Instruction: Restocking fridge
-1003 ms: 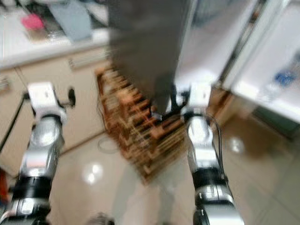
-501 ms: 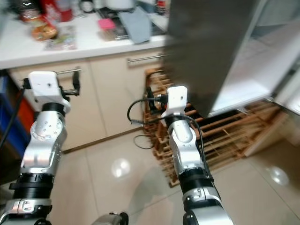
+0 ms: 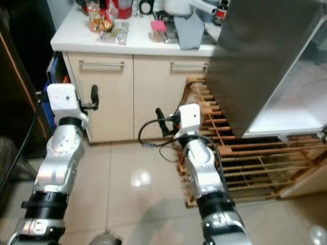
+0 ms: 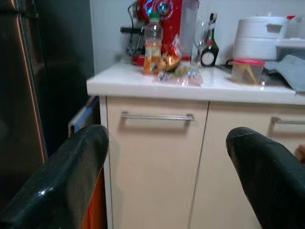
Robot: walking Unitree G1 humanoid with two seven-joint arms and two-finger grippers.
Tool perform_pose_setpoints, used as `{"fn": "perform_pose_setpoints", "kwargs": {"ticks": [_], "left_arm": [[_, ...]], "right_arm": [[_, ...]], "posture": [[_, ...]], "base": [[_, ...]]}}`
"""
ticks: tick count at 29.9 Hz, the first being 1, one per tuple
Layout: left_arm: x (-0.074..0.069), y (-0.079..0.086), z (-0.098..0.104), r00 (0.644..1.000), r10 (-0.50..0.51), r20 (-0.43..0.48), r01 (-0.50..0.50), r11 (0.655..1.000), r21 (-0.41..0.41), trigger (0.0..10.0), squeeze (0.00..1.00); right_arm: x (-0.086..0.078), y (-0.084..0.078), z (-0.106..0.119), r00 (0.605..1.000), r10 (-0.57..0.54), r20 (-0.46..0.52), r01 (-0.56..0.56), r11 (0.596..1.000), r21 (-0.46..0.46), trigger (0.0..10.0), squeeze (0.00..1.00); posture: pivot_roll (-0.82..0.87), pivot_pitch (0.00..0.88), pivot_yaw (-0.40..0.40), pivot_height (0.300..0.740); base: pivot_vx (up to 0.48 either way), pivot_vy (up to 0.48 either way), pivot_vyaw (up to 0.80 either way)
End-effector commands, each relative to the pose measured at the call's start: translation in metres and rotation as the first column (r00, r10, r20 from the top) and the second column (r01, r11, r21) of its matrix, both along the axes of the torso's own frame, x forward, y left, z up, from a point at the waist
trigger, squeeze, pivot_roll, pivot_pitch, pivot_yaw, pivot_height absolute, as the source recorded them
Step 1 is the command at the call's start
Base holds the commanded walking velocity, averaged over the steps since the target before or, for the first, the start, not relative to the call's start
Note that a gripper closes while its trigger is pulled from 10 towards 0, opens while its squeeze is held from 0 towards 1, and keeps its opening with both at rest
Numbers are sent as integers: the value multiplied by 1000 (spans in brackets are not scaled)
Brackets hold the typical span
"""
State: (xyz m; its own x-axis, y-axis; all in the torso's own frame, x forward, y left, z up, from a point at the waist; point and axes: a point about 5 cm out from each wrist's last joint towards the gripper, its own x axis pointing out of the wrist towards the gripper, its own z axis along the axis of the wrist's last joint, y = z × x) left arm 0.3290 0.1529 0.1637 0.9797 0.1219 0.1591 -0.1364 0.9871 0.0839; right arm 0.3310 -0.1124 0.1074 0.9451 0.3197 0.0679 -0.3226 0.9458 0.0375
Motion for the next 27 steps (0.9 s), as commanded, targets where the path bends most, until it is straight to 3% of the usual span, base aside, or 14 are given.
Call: {"fn": "perform_pose_setpoints", "kwargs": {"ticks": [1, 5, 16, 19, 27], "left_arm": [[2, 7, 5, 1000, 24, 16, -24, 1000, 18, 10000, 0], [4, 10, 5, 1000, -18, -1, 18, 1000, 0, 10000, 0], [10, 9, 9, 1000, -24, 10, 24, 1000, 9, 10000, 0], [10, 7, 11, 999, -36, 21, 36, 999, 17, 10000, 0], [8, 5, 27, 992, -42, 122, 47, 998, -36, 10000, 0]], "right_arm": [[4, 4, 2, 1000, -4, -15, 4, 1000, 5, 10000, 431], [9, 2, 6, 999, -50, -7, 50, 998, 29, 10000, 333], [6, 5, 4, 999, -52, 0, 52, 998, 23, 10000, 341], [9, 5, 5, 998, -62, 2, 62, 998, 19, 10000, 361], [14, 4, 13, 996, -77, 40, 78, 997, -16, 10000, 263]], "posture": [[26, 0, -54, 740], [27, 0, -29, 740], [32, 0, -31, 740], [36, 0, -35, 740], [30, 0, -37, 740]], "base": [[0, 0, 581], [120, 0, 0], [480, 0, 0], [480, 0, 773], [480, 0, 0]]}}
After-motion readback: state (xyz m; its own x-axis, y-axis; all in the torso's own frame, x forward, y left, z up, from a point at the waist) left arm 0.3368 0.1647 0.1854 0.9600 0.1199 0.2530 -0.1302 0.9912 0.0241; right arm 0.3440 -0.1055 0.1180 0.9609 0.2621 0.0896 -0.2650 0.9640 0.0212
